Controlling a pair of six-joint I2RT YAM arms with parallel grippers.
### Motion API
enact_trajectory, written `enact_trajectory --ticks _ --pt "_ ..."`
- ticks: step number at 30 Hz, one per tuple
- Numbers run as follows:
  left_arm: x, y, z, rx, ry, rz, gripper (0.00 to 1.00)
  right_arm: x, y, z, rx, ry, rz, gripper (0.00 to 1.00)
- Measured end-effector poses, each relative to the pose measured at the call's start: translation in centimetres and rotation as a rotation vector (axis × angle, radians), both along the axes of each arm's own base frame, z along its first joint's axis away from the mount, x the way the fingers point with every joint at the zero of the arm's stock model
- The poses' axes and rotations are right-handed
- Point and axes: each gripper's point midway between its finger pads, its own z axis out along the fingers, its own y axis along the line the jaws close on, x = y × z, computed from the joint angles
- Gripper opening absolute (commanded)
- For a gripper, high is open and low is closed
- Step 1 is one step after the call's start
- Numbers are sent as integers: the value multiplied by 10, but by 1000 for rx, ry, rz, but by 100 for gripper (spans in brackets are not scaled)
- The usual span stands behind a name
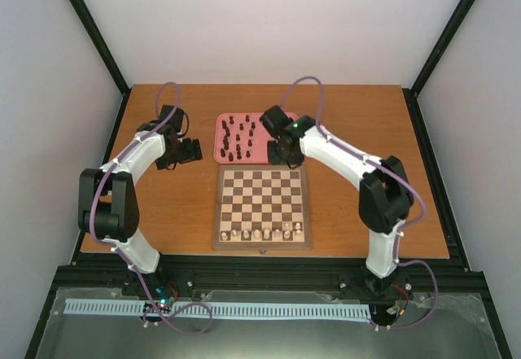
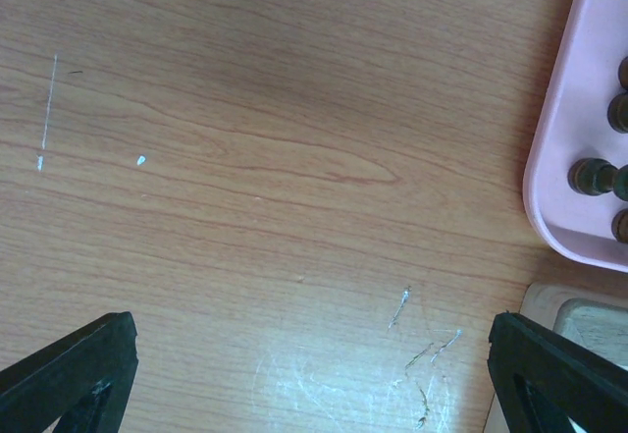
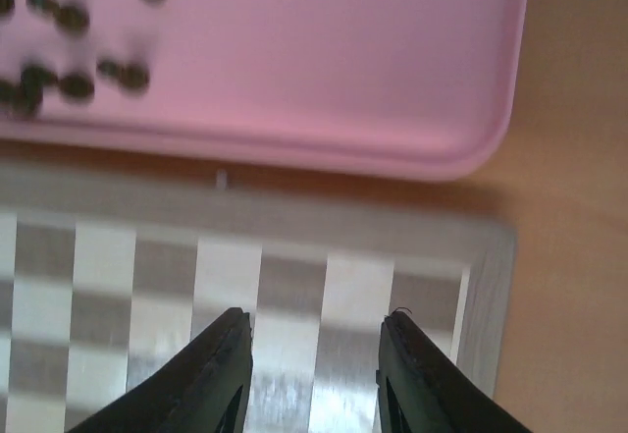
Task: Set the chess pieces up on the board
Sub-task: Pick up the chess piece from the storage box.
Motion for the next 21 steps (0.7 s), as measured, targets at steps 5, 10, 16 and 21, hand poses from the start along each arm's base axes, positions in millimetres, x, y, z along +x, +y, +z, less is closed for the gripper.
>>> enact_trajectory --ticks 5,10,16,21 --pt "0 0 0 -1 0 -1 100 74 1 -5 -3 -67 -15 34" --pt "1 0 -1 -1 3 -1 100 119 0 -27 -22 -79 -3 33" --pt "3 0 -6 2 16 0 100 158 7 -43 -31 -129 36 33" --pt "5 -1 -9 4 22 0 100 187 12 -48 -17 -175 32 33"
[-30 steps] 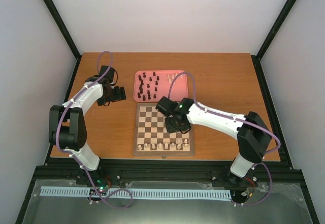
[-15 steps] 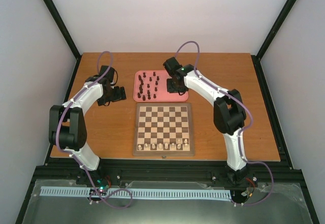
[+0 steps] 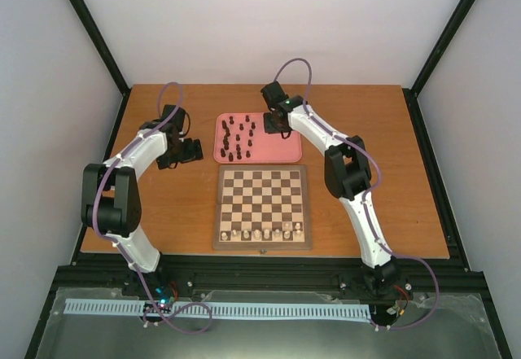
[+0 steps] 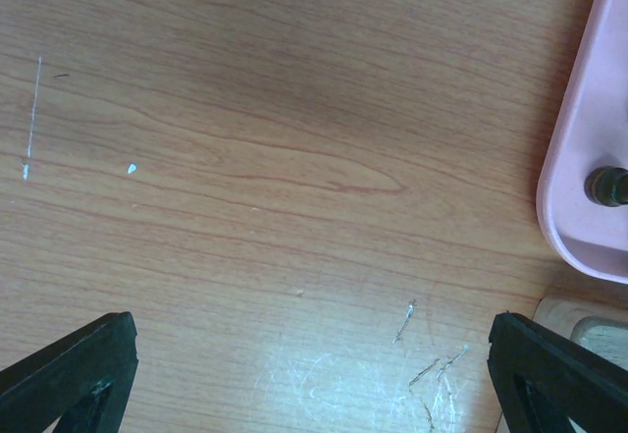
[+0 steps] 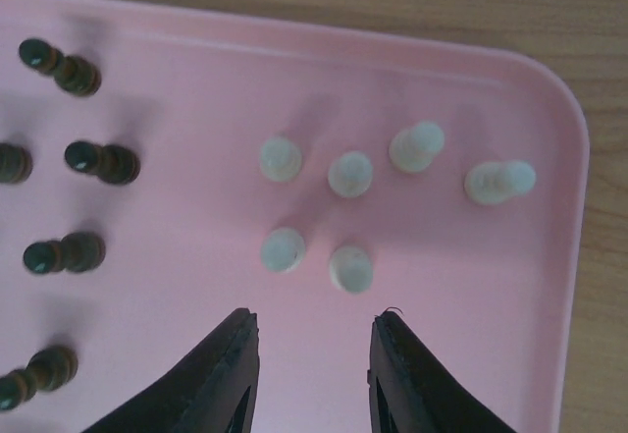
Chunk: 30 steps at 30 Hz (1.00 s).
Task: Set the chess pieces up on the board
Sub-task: Pick up the chess piece from the storage box.
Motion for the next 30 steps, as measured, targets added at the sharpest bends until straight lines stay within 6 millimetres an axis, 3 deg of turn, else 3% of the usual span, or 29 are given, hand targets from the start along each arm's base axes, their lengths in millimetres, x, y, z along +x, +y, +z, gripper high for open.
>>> enact_trajectory --ticks 10,30 --pt "0 1 0 3 -1 0 100 20 -7 -11 6 -23 -20 32" --pt "2 1 3 6 -14 1 100 31 -10 -40 -5 0 -33 30"
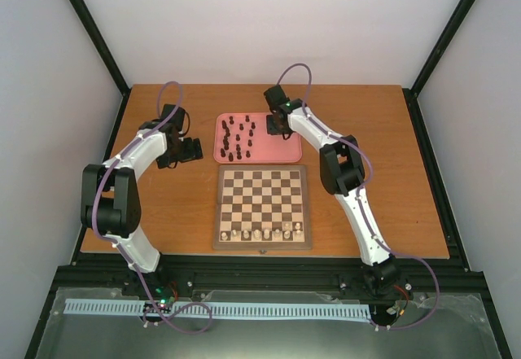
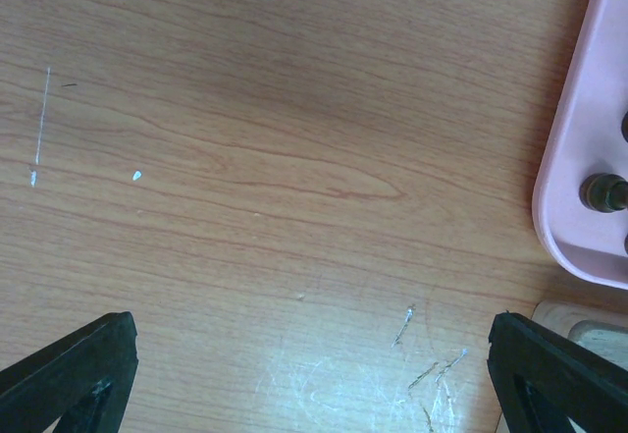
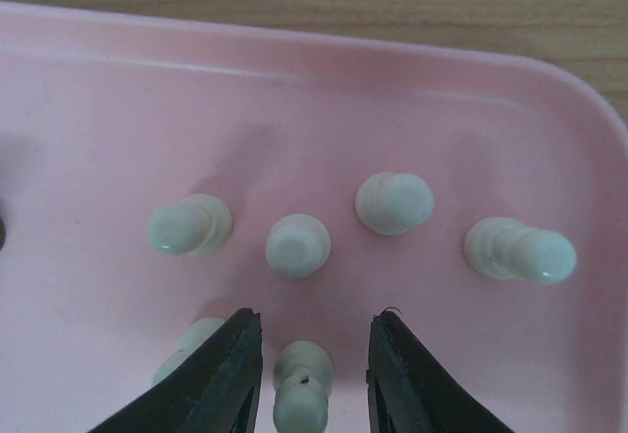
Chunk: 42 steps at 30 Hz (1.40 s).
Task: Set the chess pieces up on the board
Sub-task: Pick up the chess piece from the storage box, then place the chess piece on the chessboard.
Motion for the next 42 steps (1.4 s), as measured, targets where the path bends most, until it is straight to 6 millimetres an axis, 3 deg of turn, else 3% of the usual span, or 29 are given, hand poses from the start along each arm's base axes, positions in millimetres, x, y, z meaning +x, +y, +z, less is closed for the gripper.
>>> enact_trajectory --ticks 12,24,28,33,38,42 --pt "0 0 0 0 0 0 100 0 -1 -4 -2 12 4 14" --pt "0 1 0 3 0 1 100 -1 -2 -2 -6 11 13 9" --pt "0 2 0 10 -1 4 100 -21 -8 3 -24 42 29 9" --pt "0 3 0 18 -2 6 100 -86 -18 38 -42 75 72 9" --pt "0 4 2 22 -6 8 100 -179 7 80 5 55 193 9" --pt "0 5 4 24 -13 9 100 -257 26 82 41 82 310 9"
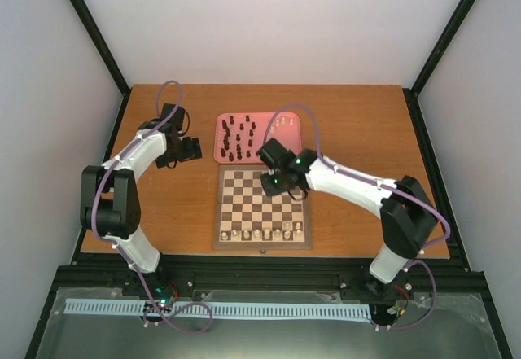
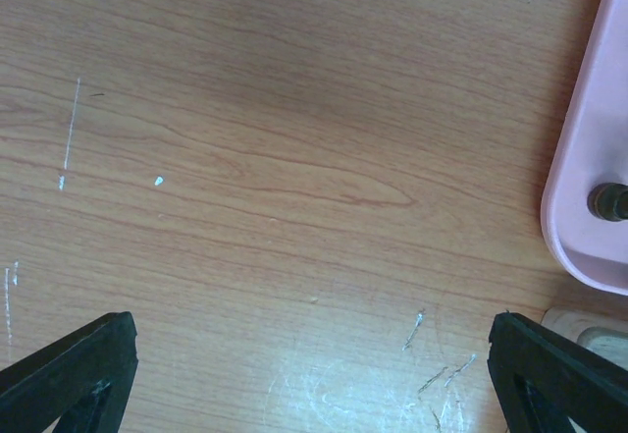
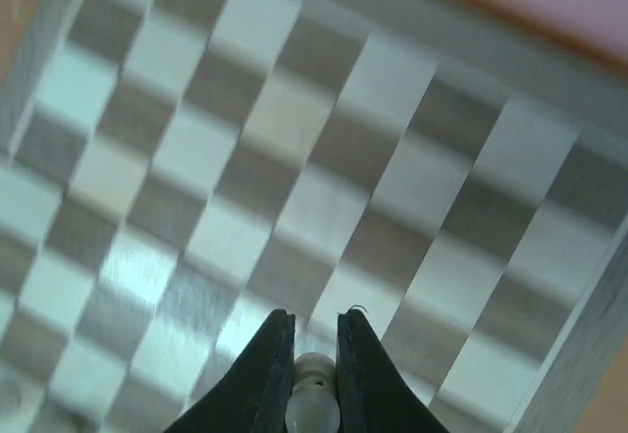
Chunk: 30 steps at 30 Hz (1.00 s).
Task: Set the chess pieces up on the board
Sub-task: Place the chess piece on the chessboard.
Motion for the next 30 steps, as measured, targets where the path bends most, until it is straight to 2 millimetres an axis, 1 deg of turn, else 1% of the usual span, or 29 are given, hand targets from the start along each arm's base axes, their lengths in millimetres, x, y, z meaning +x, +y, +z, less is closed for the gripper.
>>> enact_trajectory --ticks 2,4,5,7,11,15,22,30 --pt "0 0 1 1 -2 1 100 -34 -2 -12 -3 38 35 9" --pt "0 0 2 2 -6 1 100 -58 -9 -25 -14 74 47 9" --pt "0 0 3 2 -8 1 100 -67 -14 -32 -25 93 49 9" --pt "0 0 3 1 -9 1 100 -79 -24 -44 -46 124 39 9" --pt "0 0 3 1 -9 1 100 -83 -30 -51 -55 137 15 9" --pt "0 0 3 1 -10 1 100 -87 -24 -49 -35 131 14 9" --pt "-1 1 5 1 -15 1 100 -104 -11 -49 -26 138 56 9" --pt "-2 1 10 -1 -27 1 100 -106 -11 -49 -21 143 43 9"
